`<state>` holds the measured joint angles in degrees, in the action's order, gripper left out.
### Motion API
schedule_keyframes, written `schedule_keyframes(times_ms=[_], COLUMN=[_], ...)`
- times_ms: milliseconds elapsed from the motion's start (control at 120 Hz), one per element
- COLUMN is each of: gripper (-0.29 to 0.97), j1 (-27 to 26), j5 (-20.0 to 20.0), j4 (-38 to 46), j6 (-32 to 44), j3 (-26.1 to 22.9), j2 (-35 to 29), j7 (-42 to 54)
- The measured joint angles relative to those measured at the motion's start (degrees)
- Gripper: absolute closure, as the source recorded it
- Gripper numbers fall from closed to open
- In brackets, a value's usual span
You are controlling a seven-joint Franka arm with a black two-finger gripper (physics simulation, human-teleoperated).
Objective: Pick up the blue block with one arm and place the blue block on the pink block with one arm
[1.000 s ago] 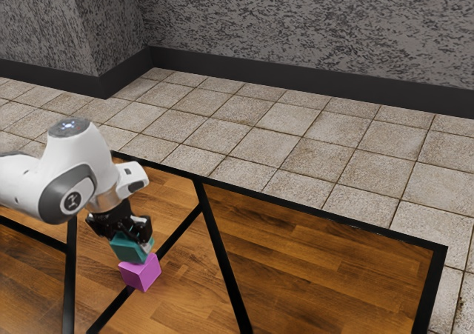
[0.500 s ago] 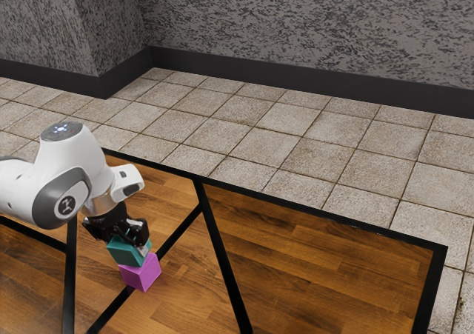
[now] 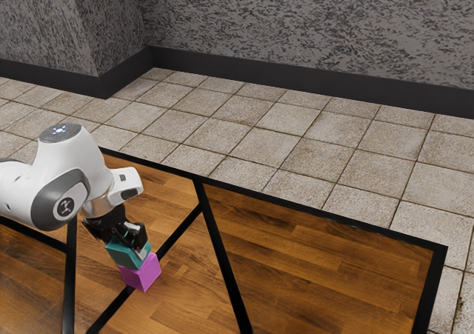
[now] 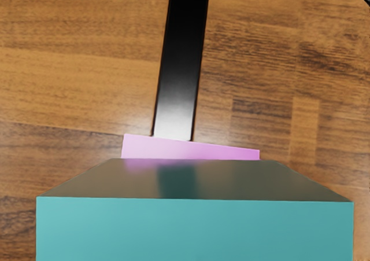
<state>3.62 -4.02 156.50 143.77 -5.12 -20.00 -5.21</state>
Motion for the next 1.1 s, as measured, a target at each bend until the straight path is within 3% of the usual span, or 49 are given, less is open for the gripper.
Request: schedule_keyframes(times_ms=[1100], gripper=[0.36], j1=[0.88], j5=[-0.25], j4=[-1.14], j6=[1.36], j3=[-0.07], j2=[2.14], j7=[7.16])
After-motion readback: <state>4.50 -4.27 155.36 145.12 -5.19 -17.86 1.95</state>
